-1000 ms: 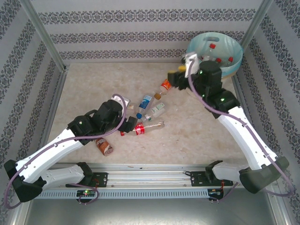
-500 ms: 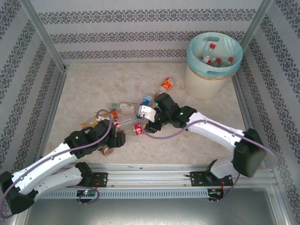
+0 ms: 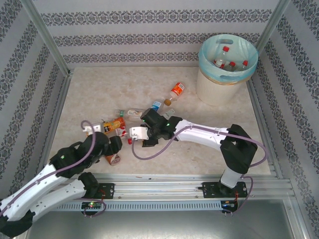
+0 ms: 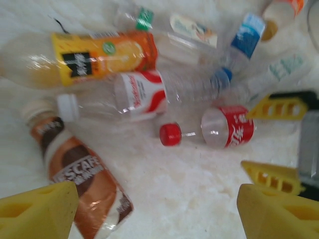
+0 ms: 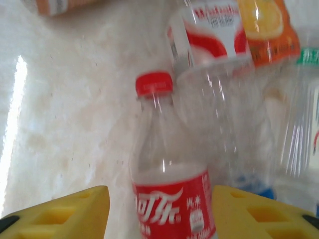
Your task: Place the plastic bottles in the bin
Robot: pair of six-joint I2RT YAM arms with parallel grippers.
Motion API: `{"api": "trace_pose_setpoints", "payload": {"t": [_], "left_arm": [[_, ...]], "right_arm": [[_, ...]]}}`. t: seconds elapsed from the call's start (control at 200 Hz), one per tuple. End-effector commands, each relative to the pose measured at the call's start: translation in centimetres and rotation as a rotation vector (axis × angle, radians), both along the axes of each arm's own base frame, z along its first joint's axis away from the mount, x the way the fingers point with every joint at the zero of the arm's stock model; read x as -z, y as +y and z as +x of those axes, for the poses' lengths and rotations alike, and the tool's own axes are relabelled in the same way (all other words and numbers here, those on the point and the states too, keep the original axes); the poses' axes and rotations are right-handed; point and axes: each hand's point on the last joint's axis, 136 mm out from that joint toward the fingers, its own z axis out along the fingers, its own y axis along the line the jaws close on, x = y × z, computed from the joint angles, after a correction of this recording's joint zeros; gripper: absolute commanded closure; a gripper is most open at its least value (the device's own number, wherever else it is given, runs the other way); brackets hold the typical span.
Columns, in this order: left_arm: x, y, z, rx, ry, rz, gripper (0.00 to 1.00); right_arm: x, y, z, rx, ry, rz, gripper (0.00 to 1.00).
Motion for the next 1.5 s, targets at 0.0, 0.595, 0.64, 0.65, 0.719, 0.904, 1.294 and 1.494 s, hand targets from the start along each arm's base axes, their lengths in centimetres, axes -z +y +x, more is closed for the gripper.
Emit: {"api": "trace_pose_setpoints", "payload": {"t": [0.0, 0.595, 0.64, 0.65, 0.719, 0.904, 1.294, 1.494], "left_arm": [[-0.6, 3.8, -0.8, -0.132, -0.037, 0.058, 0.17], [-1.1, 6.0, -1.7, -0.153, -0.086, 0.085, 0.16], [-1.0, 6.0, -1.8, -0.152, -0.088, 0.089, 0.16], [-1.0, 6.1, -1.8, -0.152, -0.089, 0.091, 0.16], [-0.9, 6.2, -1.8, -0.156, -0.092, 0.1, 0.16], [-0.9, 6.2, -1.7, -0.147, -0.094, 0.111, 0.16], [-0.9, 6.1, -1.7, -0.135, -0.105, 0.112, 0.15], [-1.5, 5.7, -1.2, -0.124, -0.13, 0.103, 0.15]], "right_arm": [[0.6, 1.5, -0.3, -0.047, -0.052, -0.035, 0.49], [5.2, 5.8, 0.8, -0.055, -0.09, -0.154, 0.46], [5.6, 5.8, 0.7, -0.06, -0.078, -0.158, 0.47], [5.7, 5.8, 0.6, -0.06, -0.075, -0.159, 0.48], [6.2, 5.8, 0.4, -0.067, -0.062, -0.169, 0.51], [7.3, 5.8, 0.8, -0.066, -0.065, -0.203, 0.5], [7.6, 5.3, 1.0, -0.073, -0.069, -0.27, 0.58], [4.5, 4.8, 0.6, -0.062, -0.066, -0.268, 0.71]]}}
